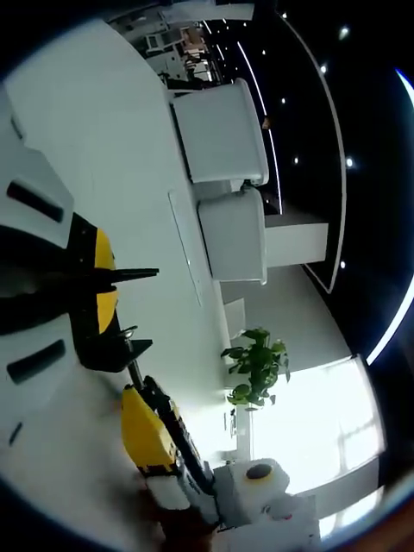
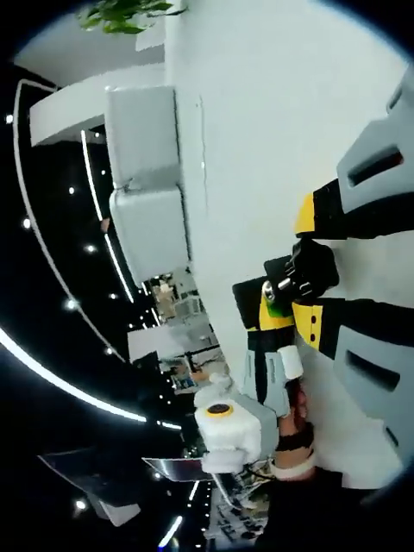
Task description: Clamp the fixed fixture on the desktop, loosen the retaining clip, secure it to the edge of the desk, and tighten the retaining clip.
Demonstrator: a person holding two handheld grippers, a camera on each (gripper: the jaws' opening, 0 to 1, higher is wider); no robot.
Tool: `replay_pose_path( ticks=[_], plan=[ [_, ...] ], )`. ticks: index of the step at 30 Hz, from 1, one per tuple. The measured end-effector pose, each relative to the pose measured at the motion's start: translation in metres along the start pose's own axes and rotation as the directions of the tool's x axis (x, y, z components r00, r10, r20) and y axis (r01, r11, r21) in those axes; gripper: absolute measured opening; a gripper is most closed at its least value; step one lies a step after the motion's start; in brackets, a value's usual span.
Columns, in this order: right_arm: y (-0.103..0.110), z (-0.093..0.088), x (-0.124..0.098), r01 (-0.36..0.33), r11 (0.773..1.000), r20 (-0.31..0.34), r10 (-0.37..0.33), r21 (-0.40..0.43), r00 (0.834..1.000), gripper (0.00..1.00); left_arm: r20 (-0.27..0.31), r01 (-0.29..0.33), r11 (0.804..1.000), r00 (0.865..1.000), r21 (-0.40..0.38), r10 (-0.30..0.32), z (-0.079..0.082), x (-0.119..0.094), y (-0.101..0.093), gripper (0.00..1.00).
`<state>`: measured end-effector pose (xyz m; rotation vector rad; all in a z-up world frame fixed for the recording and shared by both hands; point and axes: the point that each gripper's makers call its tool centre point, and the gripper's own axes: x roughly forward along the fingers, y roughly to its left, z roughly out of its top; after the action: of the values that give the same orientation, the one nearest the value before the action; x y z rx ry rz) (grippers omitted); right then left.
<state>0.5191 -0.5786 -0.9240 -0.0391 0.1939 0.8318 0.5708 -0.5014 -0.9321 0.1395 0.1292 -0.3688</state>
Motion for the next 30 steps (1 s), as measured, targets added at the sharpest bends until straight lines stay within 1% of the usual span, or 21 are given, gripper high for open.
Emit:
replay_pose_path(
  ticks=[1, 2, 3, 4, 6, 8, 10, 12, 14, 15, 16, 17, 18, 19, 20, 21, 23, 25, 26, 28, 30],
  plan=[
    [-0.001, 0.001, 0.002, 0.006, 0.997, 0.012, -0.005, -0.076, 1.0, 0.24, 0.0, -0.002, 1.0, 1.0, 0.0, 0.002, 0.0, 0.0, 0.0, 0.05],
    [-0.006, 0.001, 0.006, 0.014, 0.994, 0.016, -0.013, -0.107, 1.0, 0.24, -0.002, -0.004, 1.0, 1.0, -0.006, 0.004, 0.0, 0.0, 0.0, 0.05],
    [-0.005, 0.001, 0.006, 0.019, 0.993, 0.016, -0.017, -0.115, 1.0, 0.24, -0.002, -0.003, 1.0, 1.0, -0.009, 0.003, 0.0, 0.001, 0.001, 0.05],
    [-0.01, 0.001, 0.008, 0.03, 0.99, 0.021, -0.027, -0.137, 0.999, 0.24, -0.003, -0.003, 1.0, 1.0, -0.014, 0.003, 0.0, 0.002, 0.002, 0.05],
    [-0.016, 0.003, 0.014, 0.046, 0.975, 0.03, -0.04, -0.218, 0.999, 0.24, -0.003, -0.004, 1.0, 1.0, -0.014, 0.004, 0.0, 0.003, 0.001, 0.05],
    [-0.019, 0.005, 0.021, 0.07, 0.946, 0.041, -0.06, -0.318, 0.997, 0.24, -0.005, -0.008, 1.0, 1.0, -0.018, 0.008, 0.0, 0.003, 0.001, 0.05],
    [-0.02, 0.007, 0.025, 0.09, 0.9, 0.058, -0.072, -0.426, 0.996, 0.24, -0.007, -0.013, 1.0, 1.0, -0.023, 0.013, 0.0, 0.003, 0.002, 0.05],
    [-0.021, 0.006, 0.028, 0.104, 0.869, 0.065, -0.082, -0.484, 0.994, 0.24, -0.01, -0.011, 0.999, 1.0, -0.045, 0.01, 0.0, 0.003, 0.002, 0.05],
    [-0.022, 0.007, 0.028, 0.116, 0.846, 0.071, -0.093, -0.52, 0.993, 0.24, -0.01, -0.015, 0.999, 1.0, -0.041, 0.015, 0.0, 0.003, 0.002, 0.05],
    [-0.022, 0.008, 0.029, 0.127, 0.819, 0.077, -0.102, -0.56, 0.992, 0.24, -0.01, -0.017, 0.999, 1.0, -0.04, 0.017, 0.0, 0.002, 0.001, 0.05],
    [-0.019, 0.012, 0.028, 0.14, 0.784, 0.099, -0.101, -0.605, 0.99, 0.24, -0.01, -0.021, 0.999, 1.0, -0.036, 0.021, 0.0, 0.002, 0.001, 0.05],
    [-0.018, 0.011, 0.028, 0.149, 0.766, 0.103, -0.108, -0.625, 0.989, 0.24, -0.01, -0.024, 0.999, 1.0, -0.033, 0.024, 0.0, 0.002, 0.001, 0.05],
    [-0.016, 0.01, 0.028, 0.154, 0.761, 0.106, -0.112, -0.631, 0.988, 0.24, -0.011, -0.024, 0.999, 1.0, -0.037, 0.023, 0.0, 0.002, 0.002, 0.05],
    [-0.015, 0.01, 0.026, 0.159, 0.75, 0.11, -0.114, -0.642, 0.987, 0.24, -0.011, -0.023, 0.999, 1.0, -0.038, 0.022, 0.0, 0.001, 0.002, 0.05],
    [-0.012, 0.012, 0.023, 0.167, 0.73, 0.119, -0.117, -0.663, 0.986, 0.24, -0.011, -0.024, 0.999, 1.0, -0.033, 0.023, 0.0, 0.001, 0.002, 0.05],
    [-0.01, 0.012, 0.022, 0.17, 0.724, 0.123, -0.117, -0.668, 0.985, 0.24, -0.012, -0.025, 0.999, 1.0, -0.032, 0.024, 0.0, 0.001, 0.002, 0.05],
    [-0.008, 0.013, 0.019, 0.17, 0.727, 0.123, -0.118, -0.665, 0.985, 0.24, -0.012, -0.024, 0.999, 1.0, -0.033, 0.024, 0.0, 0.001, 0.002, 0.05],
    [-0.006, 0.012, 0.015, 0.17, 0.735, 0.122, -0.119, -0.656, 0.985, 0.24, -0.012, -0.023, 0.999, 1.0, -0.032, 0.023, 0.0, 0.001, 0.001, 0.05],
    [-0.008, 0.012, 0.018, 0.169, 0.737, 0.12, -0.119, -0.655, 0.986, 0.24, -0.012, -0.024, 0.999, 1.0, -0.029, 0.024, 0.0, 0.0, 0.001, 0.05],
    [-0.005, 0.012, 0.016, 0.17, 0.735, 0.122, -0.12, -0.656, 0.985, 0.24, -0.012, -0.025, 0.999, 1.0, -0.027, 0.024, 0.0, 0.0, 0.001, 0.05],
    [-0.004, 0.012, 0.014, 0.17, 0.739, 0.121, -0.12, -0.652, 0.985, 0.24, -0.011, -0.025, 0.999, 1.0, -0.022, 0.025, 0.0, 0.0, 0.001, 0.05]
  ],
)
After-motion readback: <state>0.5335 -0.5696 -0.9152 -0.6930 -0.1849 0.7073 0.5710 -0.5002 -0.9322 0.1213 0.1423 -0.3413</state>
